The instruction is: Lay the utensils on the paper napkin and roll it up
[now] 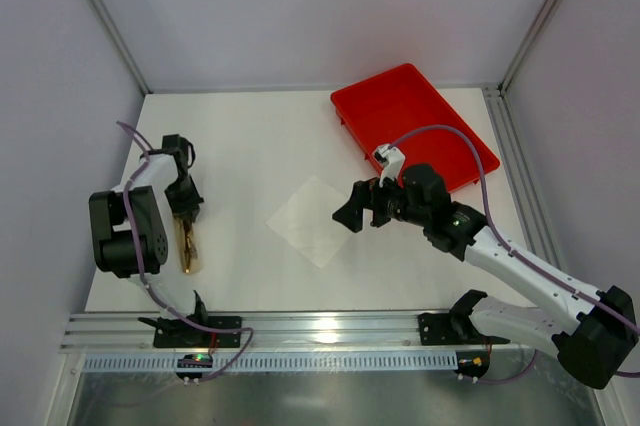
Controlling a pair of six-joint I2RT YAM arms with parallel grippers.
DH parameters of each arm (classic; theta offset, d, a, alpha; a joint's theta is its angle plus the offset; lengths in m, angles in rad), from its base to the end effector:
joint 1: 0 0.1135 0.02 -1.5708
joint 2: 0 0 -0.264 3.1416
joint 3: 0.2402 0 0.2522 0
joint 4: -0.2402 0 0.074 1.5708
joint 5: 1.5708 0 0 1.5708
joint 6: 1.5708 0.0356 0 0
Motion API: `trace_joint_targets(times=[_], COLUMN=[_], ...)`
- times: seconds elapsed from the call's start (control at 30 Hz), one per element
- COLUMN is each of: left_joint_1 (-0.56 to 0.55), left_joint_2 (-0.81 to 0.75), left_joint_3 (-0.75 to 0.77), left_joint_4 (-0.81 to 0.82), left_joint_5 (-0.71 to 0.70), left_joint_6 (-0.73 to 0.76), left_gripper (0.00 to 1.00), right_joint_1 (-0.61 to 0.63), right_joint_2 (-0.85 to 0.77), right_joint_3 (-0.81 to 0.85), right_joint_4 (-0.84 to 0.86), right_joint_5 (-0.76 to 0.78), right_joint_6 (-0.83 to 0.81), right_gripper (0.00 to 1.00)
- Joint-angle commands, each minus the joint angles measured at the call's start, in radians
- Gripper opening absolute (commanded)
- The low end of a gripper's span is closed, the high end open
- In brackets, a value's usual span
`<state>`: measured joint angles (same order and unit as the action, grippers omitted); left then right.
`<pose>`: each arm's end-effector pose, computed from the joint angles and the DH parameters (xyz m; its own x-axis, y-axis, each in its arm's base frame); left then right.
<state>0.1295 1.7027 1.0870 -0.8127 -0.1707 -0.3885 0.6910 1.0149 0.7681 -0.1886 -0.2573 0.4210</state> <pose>0.3015 0.0454 0.1747 -0.8512 -0.4873 -0.1950 -0.5117 0.8531 0.1019 0.1724 0.1543 0.2904 -0.6212 -0.0008 -0.7837 -0.5919 0.6558 0.4685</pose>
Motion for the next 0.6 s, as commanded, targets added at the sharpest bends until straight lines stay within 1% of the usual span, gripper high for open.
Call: trace_joint_targets(times=[0.0,0.2,0.27,0.3,0.37,0.4,0.47,0.5,0.57], left_joint_1=[0.004,-0.001,-0.010,-0.013,-0.017,-0.018,-0.018,-0.018,-0.019], left_joint_2=[0.032,0.046,0.038,0.032,-0.003,-0.020,-0.069,-0.083,-0.112], left_joint_3=[0.051,0.109,0.132,0.140,0.140,0.133,0.119,0.099,0.073], left_joint_4=[0.047,0.060,0.047,0.028,0.012,0.001,-0.012,-0.019,-0.029], left_joint_5=[0.026,0.045,0.037,0.028,-0.004,-0.013,-0.056,-0.070,-0.096], left_joint_6=[0.022,0.039,0.037,0.034,0.022,0.019,0.014,0.010,0.010], left_gripper=[0.08,0.05,0.05,0.11,0.15,0.21,0.27,0.29,0.28], right_joint_1=[-0.005,-0.008,-0.008,-0.008,-0.008,-0.008,-0.010,-0.010,-0.010], right_joint_2=[0.001,0.004,0.004,0.002,0.002,0.001,-0.002,-0.002,-0.004], right_joint_3=[0.014,0.014,0.014,0.014,0.014,0.014,0.013,0.013,0.013], right_joint_4=[0.026,0.023,0.021,0.021,0.017,0.015,0.014,0.012,0.012], right_joint_5=[0.006,0.009,0.007,0.009,0.013,0.015,0.018,0.018,0.018], right_joint_6=[-0.007,-0.010,-0.010,-0.013,-0.014,-0.014,-0.014,-0.014,-0.013], right_gripper=[1.00,1.00,1.00,1.00,1.00,1.00,1.00,1.00,1.00])
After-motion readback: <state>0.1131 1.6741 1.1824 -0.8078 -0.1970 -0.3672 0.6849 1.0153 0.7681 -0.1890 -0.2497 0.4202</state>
